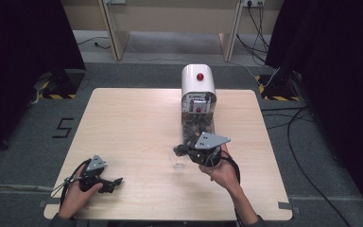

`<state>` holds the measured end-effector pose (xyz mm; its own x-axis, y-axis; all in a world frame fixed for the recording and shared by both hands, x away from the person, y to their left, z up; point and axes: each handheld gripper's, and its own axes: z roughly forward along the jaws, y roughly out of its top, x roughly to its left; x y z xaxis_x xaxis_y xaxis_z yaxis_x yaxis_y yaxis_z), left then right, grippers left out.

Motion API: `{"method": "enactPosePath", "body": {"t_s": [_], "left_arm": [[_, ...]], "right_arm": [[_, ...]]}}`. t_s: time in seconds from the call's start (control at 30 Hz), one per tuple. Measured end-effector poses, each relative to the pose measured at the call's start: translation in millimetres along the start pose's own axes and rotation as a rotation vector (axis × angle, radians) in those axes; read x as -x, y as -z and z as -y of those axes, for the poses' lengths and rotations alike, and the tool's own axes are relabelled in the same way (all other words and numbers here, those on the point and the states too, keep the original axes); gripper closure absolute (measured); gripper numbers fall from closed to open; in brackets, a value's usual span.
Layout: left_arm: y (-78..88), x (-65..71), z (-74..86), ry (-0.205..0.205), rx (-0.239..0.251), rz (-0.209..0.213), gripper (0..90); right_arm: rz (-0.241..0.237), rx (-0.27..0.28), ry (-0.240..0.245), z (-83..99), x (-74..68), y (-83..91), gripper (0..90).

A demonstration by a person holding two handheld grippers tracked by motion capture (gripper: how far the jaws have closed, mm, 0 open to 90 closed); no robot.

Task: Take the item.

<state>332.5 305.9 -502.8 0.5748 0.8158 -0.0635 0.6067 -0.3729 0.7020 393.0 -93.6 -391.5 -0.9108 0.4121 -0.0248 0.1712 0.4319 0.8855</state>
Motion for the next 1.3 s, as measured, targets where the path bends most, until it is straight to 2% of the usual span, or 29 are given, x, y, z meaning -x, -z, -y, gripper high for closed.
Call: {"method": "enactPosePath", "body": {"t_s": [0.37,0.8,0.87,1.03,1.3], "left_arm": [[0.0,0.0,0.0,0.0,0.0,0.0,0.0],[0.0,0.0,0.0,0.0,0.0,0.0,0.0],[0.0,0.0,0.0,0.0,0.0,0.0,0.0],[0.0,0.0,0.0,0.0,0.0,0.0,0.0],[0.0,0.0,0.0,0.0,0.0,0.0,0.0]], "right_arm": [[-0.018,-0.044,-0.001,5.0,1.1,-6.3,87.7],[-0.011,-0.039,-0.012,4.3,2.0,-5.1,80.9],[-0.006,-0.03,-0.007,4.1,3.2,-4.3,79.6],[0.02,-0.019,-0.033,4.1,7.4,0.1,73.5],[0.053,-0.014,-0.05,4.3,13.6,6.5,67.7]]}}
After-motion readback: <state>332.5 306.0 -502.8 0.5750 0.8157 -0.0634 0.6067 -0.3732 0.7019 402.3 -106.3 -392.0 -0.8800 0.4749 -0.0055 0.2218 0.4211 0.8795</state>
